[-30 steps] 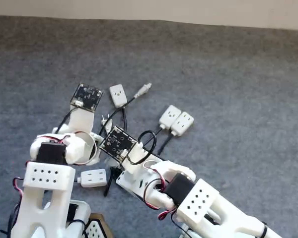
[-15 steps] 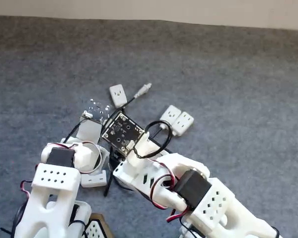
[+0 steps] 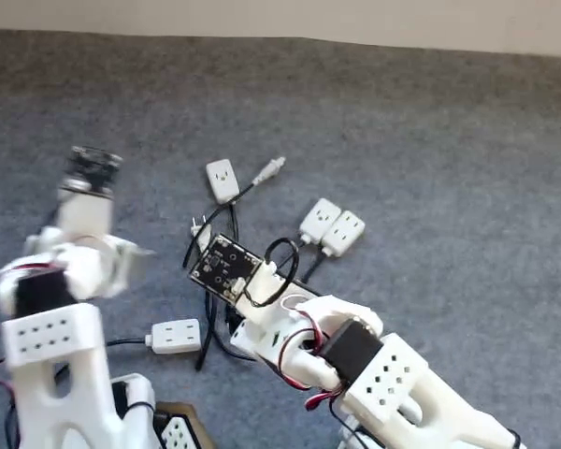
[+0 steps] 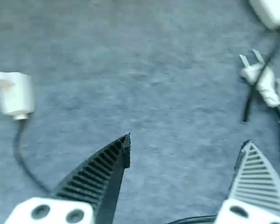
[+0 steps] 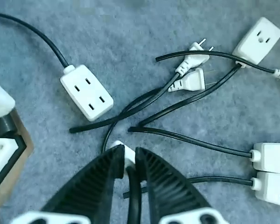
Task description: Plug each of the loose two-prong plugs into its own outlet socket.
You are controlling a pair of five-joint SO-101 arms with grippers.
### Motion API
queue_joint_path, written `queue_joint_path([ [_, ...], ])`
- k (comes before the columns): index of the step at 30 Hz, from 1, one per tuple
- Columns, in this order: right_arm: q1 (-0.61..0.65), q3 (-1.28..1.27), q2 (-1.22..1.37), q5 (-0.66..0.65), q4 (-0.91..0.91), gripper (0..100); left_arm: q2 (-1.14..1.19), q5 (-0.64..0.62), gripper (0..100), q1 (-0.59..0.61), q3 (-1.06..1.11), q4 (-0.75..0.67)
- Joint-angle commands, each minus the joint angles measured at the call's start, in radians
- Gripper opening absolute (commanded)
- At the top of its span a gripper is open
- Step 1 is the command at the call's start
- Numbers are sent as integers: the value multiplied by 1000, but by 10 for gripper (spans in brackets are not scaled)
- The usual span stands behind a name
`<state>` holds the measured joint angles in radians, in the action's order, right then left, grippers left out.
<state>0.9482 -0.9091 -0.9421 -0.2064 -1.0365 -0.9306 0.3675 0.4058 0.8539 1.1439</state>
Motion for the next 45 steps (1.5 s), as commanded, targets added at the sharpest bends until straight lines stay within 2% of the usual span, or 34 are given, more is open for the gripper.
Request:
queue_joint_path([
  [1,10,8,-21,-60,48,5,-2,94,354,145,-153,40],
  [6,24,21,-16,-190,51,5,44,196,354,303,-162,34],
  [11,22,137,104,-261,44,5,274,258,354,438,-208,-38],
  [17,31,314,334,-420,33,5,591,267,354,553,-415,-81],
  [21,88,484,443,-531,-65,5,797,339,354,618,-579,-83],
  [26,153,631,564,-594,-85,5,1046,350,354,657,-792,-80],
  [31,179,656,699,-620,-48,5,1216,381,354,664,-940,-75],
  [35,173,657,776,-629,4,5,1265,390,354,645,-970,-75],
  [45,186,650,796,-624,1,5,1277,390,354,634,-967,-81],
])
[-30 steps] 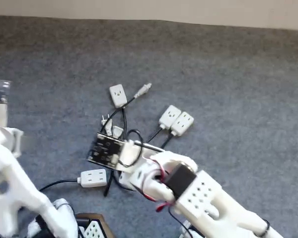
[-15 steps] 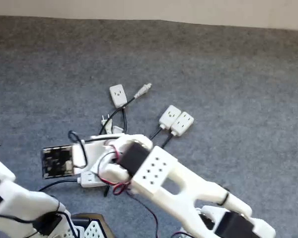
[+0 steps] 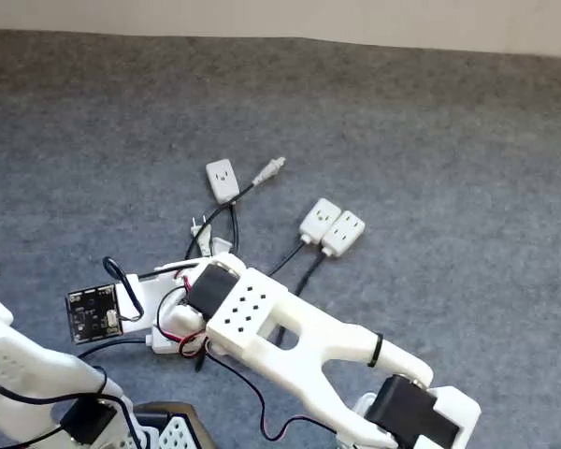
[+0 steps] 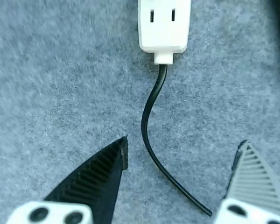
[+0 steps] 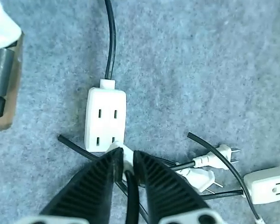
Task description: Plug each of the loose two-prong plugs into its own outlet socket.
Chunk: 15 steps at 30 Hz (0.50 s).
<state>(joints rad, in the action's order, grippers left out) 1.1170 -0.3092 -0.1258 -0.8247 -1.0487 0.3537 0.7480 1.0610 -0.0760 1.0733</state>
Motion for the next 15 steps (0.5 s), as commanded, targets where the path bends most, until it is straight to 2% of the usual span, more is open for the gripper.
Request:
queue_joint_path([
  [1,25,50,-22,-6,12,5,-7,9,354,-21,-38,-11],
  [6,79,13,-76,-15,12,5,-7,9,354,-18,-36,-11],
  [15,91,-76,-93,-147,12,5,-7,9,354,-15,-35,-5],
])
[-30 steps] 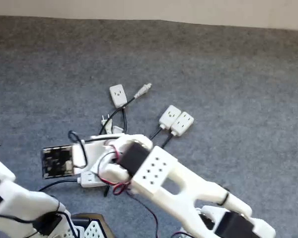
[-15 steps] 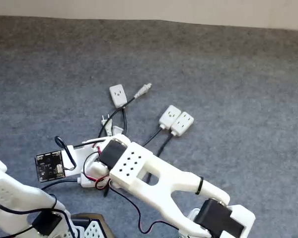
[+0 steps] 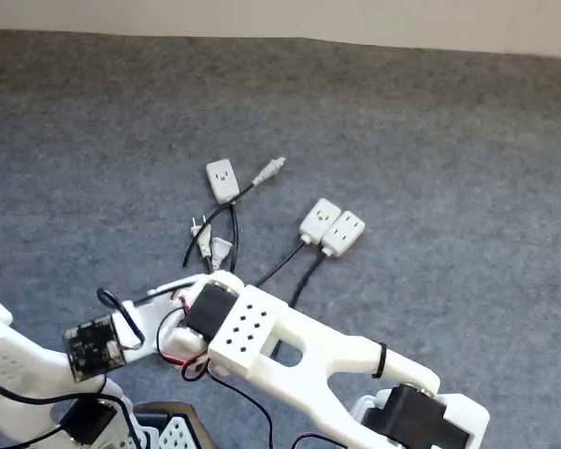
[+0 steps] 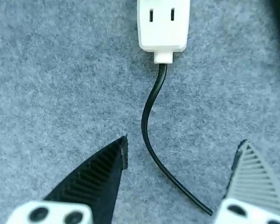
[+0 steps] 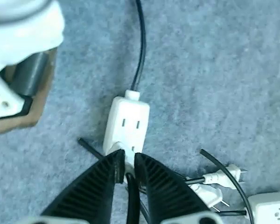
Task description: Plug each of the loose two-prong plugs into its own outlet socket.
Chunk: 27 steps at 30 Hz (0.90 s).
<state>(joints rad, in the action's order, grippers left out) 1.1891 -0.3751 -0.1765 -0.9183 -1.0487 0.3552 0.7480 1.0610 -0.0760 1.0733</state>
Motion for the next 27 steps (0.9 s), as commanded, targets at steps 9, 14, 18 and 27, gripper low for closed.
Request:
queue_joint_path([
  [9,19,-15,-41,-115,16,5,-8,11,354,-19,2,-11],
  [14,19,-15,-39,-117,18,5,-8,11,354,-19,1,-11],
  [18,22,-15,-39,-117,19,5,-8,11,354,-19,2,-11],
  [27,35,-8,54,-118,47,5,-8,11,354,-16,2,-11],
])
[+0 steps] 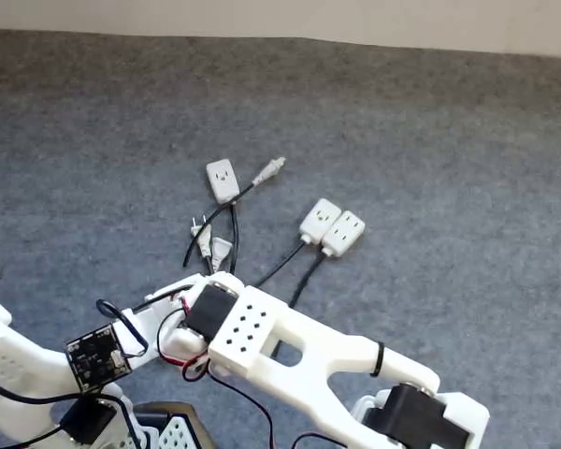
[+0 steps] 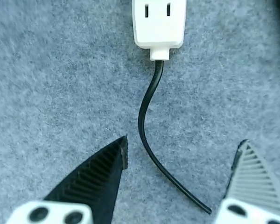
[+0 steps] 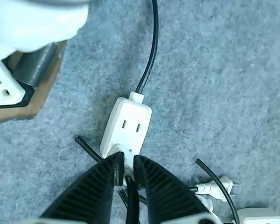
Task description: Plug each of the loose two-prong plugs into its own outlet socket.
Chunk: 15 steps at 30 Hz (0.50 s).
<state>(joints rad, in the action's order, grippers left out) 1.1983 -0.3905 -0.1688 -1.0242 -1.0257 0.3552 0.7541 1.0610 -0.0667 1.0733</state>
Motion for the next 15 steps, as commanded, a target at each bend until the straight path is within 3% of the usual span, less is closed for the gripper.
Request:
queue_joint_path([
  [1,25,8,64,-12,24,5,-8,5,354,-15,-7,-11],
  [15,35,2,94,-31,5,6,-8,5,354,-12,-8,-11],
])
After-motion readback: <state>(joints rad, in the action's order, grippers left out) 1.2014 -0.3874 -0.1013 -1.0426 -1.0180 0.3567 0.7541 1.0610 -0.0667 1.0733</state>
